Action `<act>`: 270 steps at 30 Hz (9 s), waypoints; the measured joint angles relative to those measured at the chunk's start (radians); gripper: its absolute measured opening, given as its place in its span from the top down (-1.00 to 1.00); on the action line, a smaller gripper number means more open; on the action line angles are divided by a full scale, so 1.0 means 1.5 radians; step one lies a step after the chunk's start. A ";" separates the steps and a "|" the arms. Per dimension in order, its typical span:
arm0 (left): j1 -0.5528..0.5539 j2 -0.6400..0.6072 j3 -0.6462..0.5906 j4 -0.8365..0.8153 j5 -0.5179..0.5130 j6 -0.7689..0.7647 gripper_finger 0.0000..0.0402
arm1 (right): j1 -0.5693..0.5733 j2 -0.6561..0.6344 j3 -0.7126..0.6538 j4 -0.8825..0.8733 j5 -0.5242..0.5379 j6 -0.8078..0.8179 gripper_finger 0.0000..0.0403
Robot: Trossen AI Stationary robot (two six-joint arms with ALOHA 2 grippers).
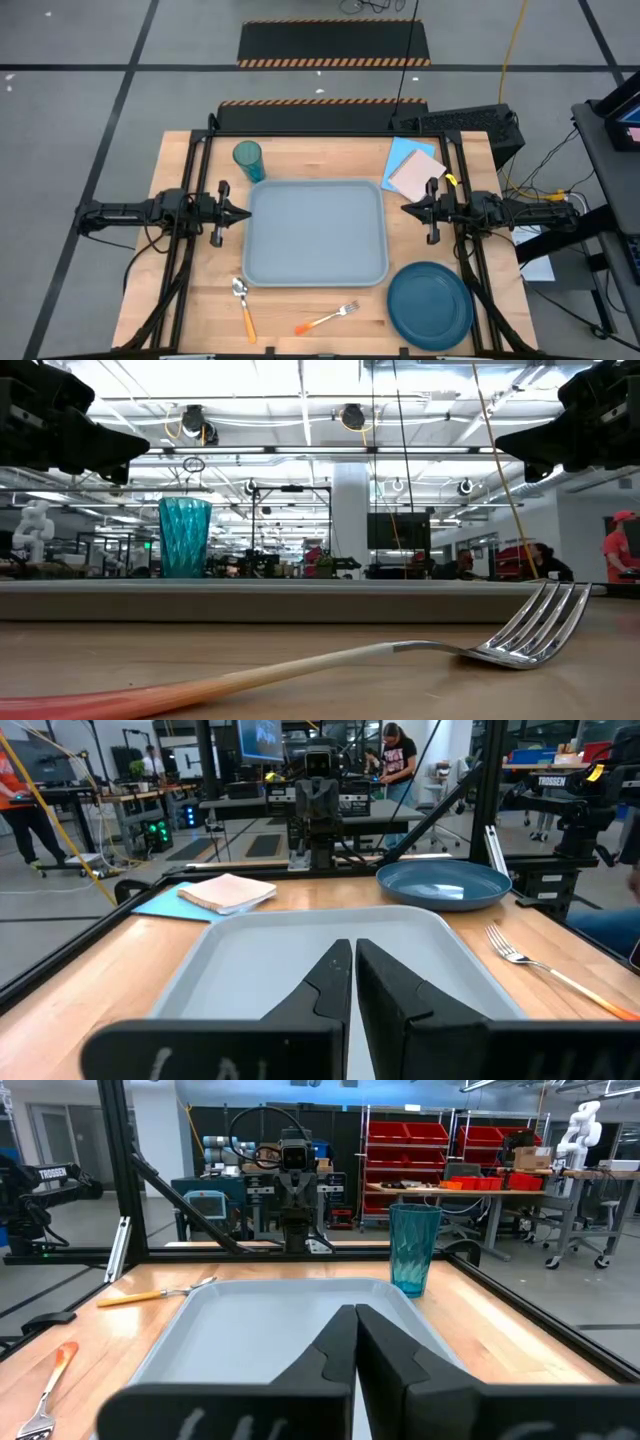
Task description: Pick and place plate/cup/fork/spoon on tray
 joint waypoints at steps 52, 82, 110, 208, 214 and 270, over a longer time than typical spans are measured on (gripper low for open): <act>0.000 0.000 0.000 0.000 0.000 0.000 0.88 | 0.000 0.000 0.000 0.000 0.000 0.000 1.00; 0.000 0.000 0.000 0.000 0.000 0.000 0.88 | 0.000 0.000 0.000 0.000 0.000 0.000 1.00; 0.000 0.000 0.000 0.030 -0.012 -0.007 0.88 | 0.000 0.000 0.000 0.006 0.002 -0.109 1.00; 0.257 0.857 0.808 -0.790 -0.234 0.067 -0.23 | 0.000 0.529 0.368 -0.118 0.072 0.053 1.00; 0.280 0.864 0.808 -0.780 -0.236 0.067 -0.47 | 0.000 0.528 0.368 -0.129 0.072 0.066 1.00; 0.311 0.974 0.810 -0.799 -0.200 0.107 0.95 | 0.000 0.528 0.368 -0.176 0.072 0.103 1.00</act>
